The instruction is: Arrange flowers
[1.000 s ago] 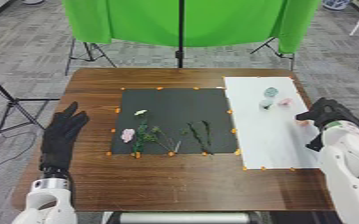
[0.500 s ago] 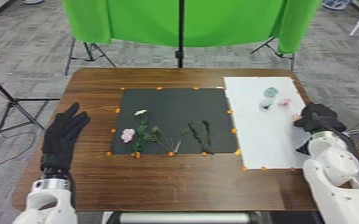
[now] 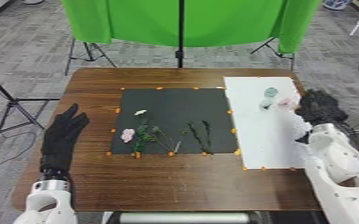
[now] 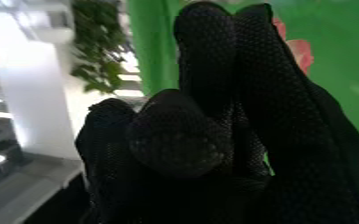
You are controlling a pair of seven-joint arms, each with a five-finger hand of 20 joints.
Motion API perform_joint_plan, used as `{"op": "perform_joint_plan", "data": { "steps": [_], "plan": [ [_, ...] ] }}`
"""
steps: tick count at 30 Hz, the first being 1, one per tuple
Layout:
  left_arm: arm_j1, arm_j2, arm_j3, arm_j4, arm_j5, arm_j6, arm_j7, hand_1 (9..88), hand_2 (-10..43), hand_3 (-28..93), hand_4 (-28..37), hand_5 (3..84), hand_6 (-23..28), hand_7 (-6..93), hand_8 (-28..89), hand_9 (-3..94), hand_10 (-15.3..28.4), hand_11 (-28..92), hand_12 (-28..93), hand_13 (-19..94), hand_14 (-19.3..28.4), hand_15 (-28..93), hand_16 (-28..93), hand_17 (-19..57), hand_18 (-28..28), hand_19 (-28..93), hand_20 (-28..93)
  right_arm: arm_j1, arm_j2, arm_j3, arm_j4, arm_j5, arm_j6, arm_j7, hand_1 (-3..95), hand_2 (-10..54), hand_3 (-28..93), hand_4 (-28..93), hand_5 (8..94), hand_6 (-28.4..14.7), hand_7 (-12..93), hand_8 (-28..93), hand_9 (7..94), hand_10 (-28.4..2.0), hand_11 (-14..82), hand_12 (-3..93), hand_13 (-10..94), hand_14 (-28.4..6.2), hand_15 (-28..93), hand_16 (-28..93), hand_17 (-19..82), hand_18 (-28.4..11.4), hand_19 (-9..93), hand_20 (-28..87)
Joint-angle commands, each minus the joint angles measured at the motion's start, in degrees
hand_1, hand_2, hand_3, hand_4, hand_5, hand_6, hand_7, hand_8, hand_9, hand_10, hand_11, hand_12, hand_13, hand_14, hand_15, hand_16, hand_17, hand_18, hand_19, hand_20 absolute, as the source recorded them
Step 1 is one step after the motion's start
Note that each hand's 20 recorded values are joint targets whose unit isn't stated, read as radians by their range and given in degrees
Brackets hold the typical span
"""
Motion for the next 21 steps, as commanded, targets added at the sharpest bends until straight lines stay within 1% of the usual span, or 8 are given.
{"op": "perform_joint_plan", "data": {
  "steps": [1, 6, 10, 14, 17, 18, 19, 21],
  "plan": [
    [0.7, -0.42, -0.11, -0.13, 0.15, 0.09, -0.34, 18.4, 5.6, 64, -28.3, 41.4, 4.6, 5.6, -5, 42.0, 13.4, 13, 9, 35, 15.8, 10, 1, 7.0, 10.7, 2, 19, 13.4, 2.3, -14.0, -7.2, 4.2, 0.7, -5.4, 61.9, -9.5, 51, -16, 80.5, 1.1, 21, 9, 91.0, -8.3, 26.5, 30.6, 93, -0.6, 58, 34, 66, -10.0, 93, 54],
    [0.5, -0.56, 0.15, 0.01, 0.26, 0.13, -0.32, 18.4, 5.6, 64, -28.3, 41.4, 4.6, 5.6, -5, 42.1, 13.5, 13, 9, 35, 15.8, 10, 1, 7.0, 10.7, 2, 19, 21.8, -0.8, -26.9, -5.3, 6.3, -0.6, -10.6, 61.4, -9.5, 52, -16, 80.4, 1.3, 21, 9, 90.7, -8.2, 26.8, 30.4, 92, -0.5, 59, 35, 66, -9.8, 93, 55],
    [0.4, -0.70, 0.35, 0.10, 0.23, 0.13, -0.37, 18.3, 5.7, 64, -28.3, 41.3, 4.6, 5.5, -5, 42.1, 13.5, 13, 9, 35, 15.8, 10, 1, 7.0, 10.7, 2, 19, 24.8, -3.7, -34.7, -4.6, 5.7, -1.0, -17.1, 61.4, -9.5, 52, -16, 80.2, 1.4, 21, 8, 90.5, -8.1, 26.9, 30.4, 92, -0.5, 59, 35, 65, -9.8, 93, 55],
    [-0.6, -0.75, 0.87, 0.55, 0.62, -0.10, -0.61, 18.3, 5.8, 64, -28.3, 41.3, 4.6, 5.5, -5, 42.0, 13.5, 13, 9, 35, 15.8, 10, 1, 7.0, 10.7, 2, 19, 26.7, -6.5, -39.7, -2.4, 2.6, -0.1, -22.1, 61.1, -9.5, 52, -17, 79.8, 2.2, 21, 8, 89.9, -7.9, 26.8, 30.7, 92, -0.4, 59, 35, 65, -9.8, 93, 55],
    [-0.6, -0.60, 0.99, 0.71, 0.52, -0.27, -0.42, 18.3, 5.8, 64, -28.3, 41.4, 4.5, 5.6, -5, 42.0, 13.5, 13, 9, 35, 15.8, 10, 1, 7.0, 10.7, 2, 19, 27.8, -7.6, -42.4, -0.6, 1.2, 0.7, -23.7, 60.6, -9.5, 52, -17, 79.3, 2.8, 22, 8, 89.2, -7.9, 26.5, 31.0, 91, -0.2, 59, 35, 65, -9.7, 93, 55],
    [-1.2, -0.60, 1.23, 0.91, 0.58, 0.12, -0.73, 18.2, 5.8, 64, -28.3, 41.4, 4.5, 5.6, -5, 42.0, 13.5, 13, 9, 35, 15.8, 10, 1, 7.0, 10.6, 2, 19, 27.7, -8.6, -41.9, 0.6, -0.3, -0.1, -25.9, 60.6, -9.5, 52, -18, 79.1, 3.0, 22, 7, 89.0, -7.9, 26.0, 31.5, 91, -0.1, 59, 35, 65, -9.7, 93, 56],
    [-0.5, -0.61, 0.95, 0.74, 0.35, -0.31, -0.29, 18.3, 5.8, 64, -28.3, 41.4, 4.6, 5.6, -5, 42.0, 13.5, 13, 10, 35, 15.8, 10, 1, 7.0, 10.6, 2, 19, 28.1, -7.9, -43.6, 0.0, -1.2, -0.2, -24.5, 60.6, -9.5, 52, -18, 78.8, 3.2, 23, 7, 88.7, -8.1, 25.6, 31.7, 91, -0.1, 60, 34, 64, -9.6, 93, 56],
    [-0.5, -0.62, 0.96, 0.64, 0.37, -0.20, -0.47, 18.2, 5.8, 64, -28.3, 41.4, 4.5, 5.6, -5, 42.0, 13.5, 13, 9, 35, 15.8, 10, 1, 7.0, 10.6, 2, 19, 28.0, -8.9, -43.7, 1.5, -3.9, -0.1, -26.8, 60.1, -9.5, 52, -18, 78.4, 3.6, 23, 6, 87.9, -8.3, 22.4, 33.2, 91, 0.0, 60, 35, 64, -9.4, 93, 56]
  ]
}}
